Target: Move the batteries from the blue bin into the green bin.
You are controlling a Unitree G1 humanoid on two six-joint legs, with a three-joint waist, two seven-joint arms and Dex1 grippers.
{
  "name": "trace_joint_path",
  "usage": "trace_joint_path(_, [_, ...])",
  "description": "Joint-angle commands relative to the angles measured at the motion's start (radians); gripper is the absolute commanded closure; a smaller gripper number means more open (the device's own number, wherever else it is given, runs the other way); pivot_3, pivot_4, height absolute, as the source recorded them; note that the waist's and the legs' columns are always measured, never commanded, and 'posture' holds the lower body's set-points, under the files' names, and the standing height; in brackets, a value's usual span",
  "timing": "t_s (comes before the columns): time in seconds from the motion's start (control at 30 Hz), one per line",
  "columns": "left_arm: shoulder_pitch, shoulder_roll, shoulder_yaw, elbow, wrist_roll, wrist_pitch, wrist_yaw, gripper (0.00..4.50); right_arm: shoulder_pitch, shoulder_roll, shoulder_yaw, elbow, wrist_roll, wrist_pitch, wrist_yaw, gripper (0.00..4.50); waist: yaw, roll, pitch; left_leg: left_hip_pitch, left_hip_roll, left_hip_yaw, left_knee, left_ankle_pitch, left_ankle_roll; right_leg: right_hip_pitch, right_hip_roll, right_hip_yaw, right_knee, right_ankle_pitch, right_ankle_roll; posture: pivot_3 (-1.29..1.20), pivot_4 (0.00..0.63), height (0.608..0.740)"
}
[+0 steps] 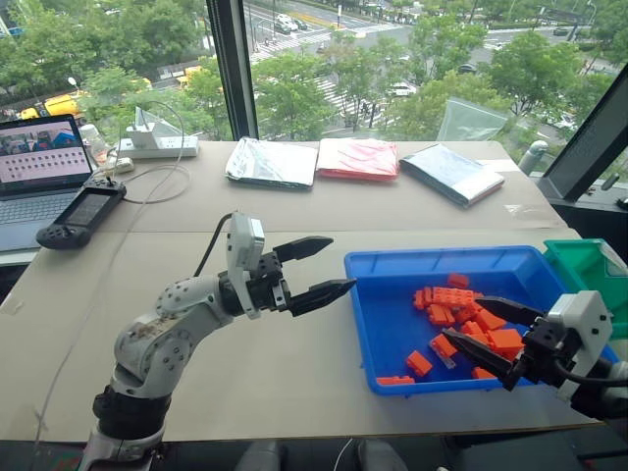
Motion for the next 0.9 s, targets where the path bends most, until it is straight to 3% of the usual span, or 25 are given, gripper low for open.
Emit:
trace_joint_path(0.03, [-0.008, -0.001, -0.001, -0.013, -0.02, -0.007, -0.018, 0.0, -0.019, -0.042, -0.051, 0.005, -0.043, 0.041, -0.062, 0.02, 0.0, 0.0, 0.0, 0.0, 0.0, 0.0, 0.0, 0.0, 0.0, 0.0, 0.0, 0.0, 0.0, 0.0, 0.0, 0.0, 0.15, 0.74])
trace_joint_path(0.13, [0.008, 0.005, -0.011, -0.011, -0.02, -0.002, -0.038, 0.0, -0.047, -0.137, -0.074, 0.062, -0.115, 0.212, -0.175, 0.02, 0.0, 0.0, 0.0, 0.0, 0.0, 0.0, 0.001, 0.0, 0.0, 0.0, -0.001, 0.001, 0.0, 0.0, 0.0, 0.0, 0.15, 0.74])
trace_joint_path(0.37, [0.016, -0.004, -0.009, -0.008, -0.026, 0.003, -0.038, 0.0, -0.031, -0.234, -0.038, 0.064, -0.171, 0.381, -0.217, 0.02, 0.002, 0.0, 0.0, -0.001, -0.001, 0.002, -0.001, 0.0, 0.0, -0.001, 0.001, 0.0, 0.0, 0.0, -0.001, 0.0, 0.15, 0.74])
trace_joint_path(0.9, [0.029, -0.001, 0.001, -0.023, -0.054, 0.021, -0.017, 0.0, -0.193, -0.245, 0.143, 0.128, -0.194, 0.576, -0.262, 0.02, 0.001, 0.0, 0.0, -0.001, -0.001, 0.001, 0.0, 0.0, 0.0, -0.001, 0.0, 0.001, 0.0, 0.0, -0.001, 0.0, 0.15, 0.74])
